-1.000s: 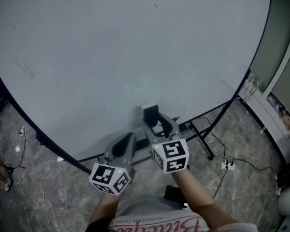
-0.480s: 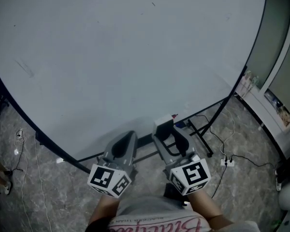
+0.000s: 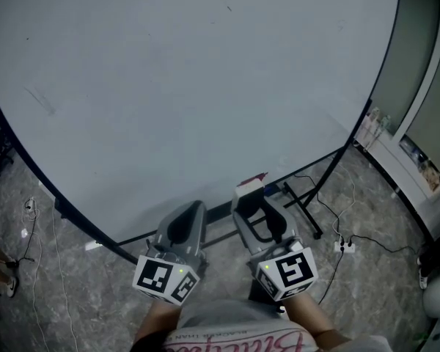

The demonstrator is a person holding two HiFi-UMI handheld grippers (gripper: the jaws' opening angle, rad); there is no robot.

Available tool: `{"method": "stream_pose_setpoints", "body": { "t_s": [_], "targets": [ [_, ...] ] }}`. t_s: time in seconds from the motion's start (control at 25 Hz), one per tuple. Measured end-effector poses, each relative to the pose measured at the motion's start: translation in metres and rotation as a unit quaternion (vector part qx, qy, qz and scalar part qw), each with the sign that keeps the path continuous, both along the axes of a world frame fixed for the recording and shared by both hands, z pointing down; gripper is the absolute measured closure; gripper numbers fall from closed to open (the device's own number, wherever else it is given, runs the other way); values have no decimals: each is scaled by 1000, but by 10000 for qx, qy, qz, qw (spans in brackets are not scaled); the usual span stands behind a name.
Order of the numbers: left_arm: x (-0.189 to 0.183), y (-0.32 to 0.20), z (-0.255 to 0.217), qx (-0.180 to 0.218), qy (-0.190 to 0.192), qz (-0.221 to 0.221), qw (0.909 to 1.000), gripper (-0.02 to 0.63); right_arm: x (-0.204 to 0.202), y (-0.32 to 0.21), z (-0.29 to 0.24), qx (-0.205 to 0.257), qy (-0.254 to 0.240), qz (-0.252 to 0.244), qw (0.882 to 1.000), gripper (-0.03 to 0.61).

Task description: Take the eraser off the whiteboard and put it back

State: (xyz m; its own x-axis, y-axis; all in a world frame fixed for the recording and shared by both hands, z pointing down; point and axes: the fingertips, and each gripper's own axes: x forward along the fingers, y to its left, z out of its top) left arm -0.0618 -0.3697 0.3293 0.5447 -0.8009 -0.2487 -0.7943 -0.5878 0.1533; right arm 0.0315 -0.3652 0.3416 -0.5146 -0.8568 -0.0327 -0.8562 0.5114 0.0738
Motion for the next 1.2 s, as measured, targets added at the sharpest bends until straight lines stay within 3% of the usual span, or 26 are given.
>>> {"method": "stream_pose_setpoints", "body": {
  "t_s": [0.52,0.88,1.2],
  "targets": [
    [-3,3,3,-66,21,-137,9999,614,-6,-28,1,17,-54,-65,10000,356],
    [-12,1,-2,-32,62,-224,9997,614,-41,-97,-14,144,339,-3,9993,353],
    [-14,-1,1,-55,53,-227,9997,614,-55,-125,-20,51,565,154,9983,351]
  ]
}}
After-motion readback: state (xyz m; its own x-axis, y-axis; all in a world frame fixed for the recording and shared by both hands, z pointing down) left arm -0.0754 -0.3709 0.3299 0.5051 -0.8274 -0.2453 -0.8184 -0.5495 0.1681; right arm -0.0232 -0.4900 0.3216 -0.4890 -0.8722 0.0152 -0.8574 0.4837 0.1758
